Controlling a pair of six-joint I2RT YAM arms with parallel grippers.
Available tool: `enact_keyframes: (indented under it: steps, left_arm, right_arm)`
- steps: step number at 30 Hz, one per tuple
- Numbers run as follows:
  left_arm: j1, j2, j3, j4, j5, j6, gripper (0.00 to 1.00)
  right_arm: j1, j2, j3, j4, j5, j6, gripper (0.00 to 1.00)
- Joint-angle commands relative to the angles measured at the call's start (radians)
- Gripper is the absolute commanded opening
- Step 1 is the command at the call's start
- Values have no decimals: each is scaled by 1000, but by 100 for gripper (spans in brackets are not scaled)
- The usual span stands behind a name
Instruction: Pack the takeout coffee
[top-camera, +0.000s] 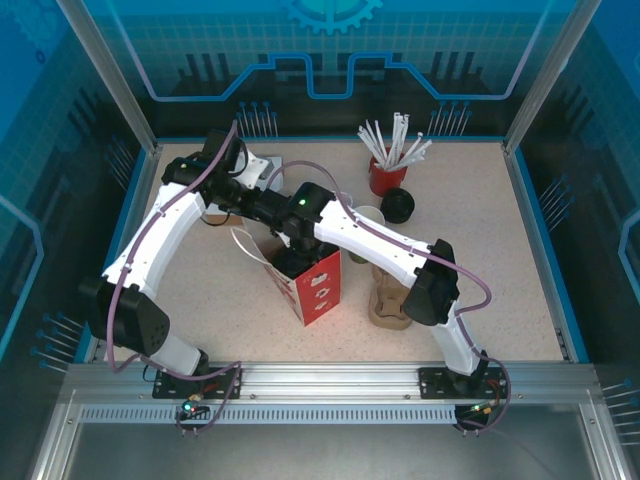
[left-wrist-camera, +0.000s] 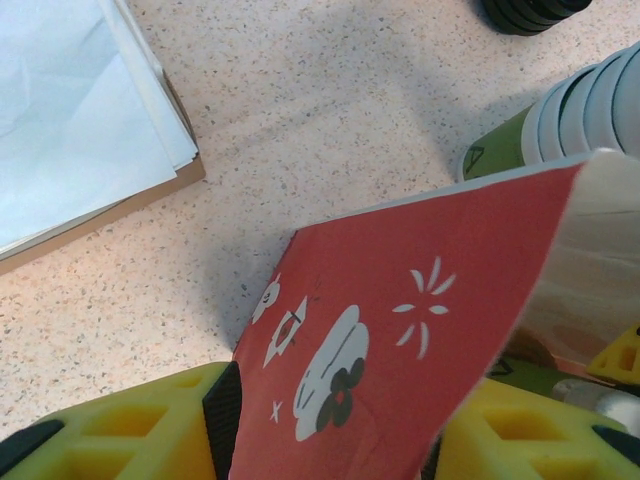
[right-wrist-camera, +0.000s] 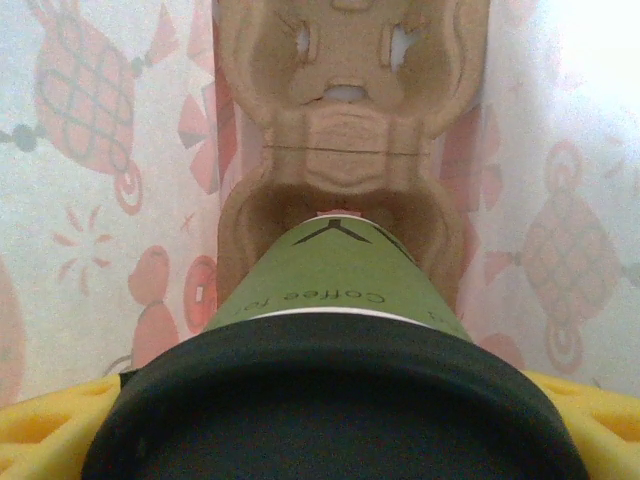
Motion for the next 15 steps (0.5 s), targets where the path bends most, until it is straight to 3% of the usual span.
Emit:
enact_keyframes:
  steps: [1,15]
  left_arm:
    - [-6,-25,-3,-3,-8,-6,51]
    - [-7,-19,6,-15,-26,-4,54]
  right_arm:
    - [-10,11,-24,17,-10,15,85]
    - [-14,17,-105,62,-18,10,85]
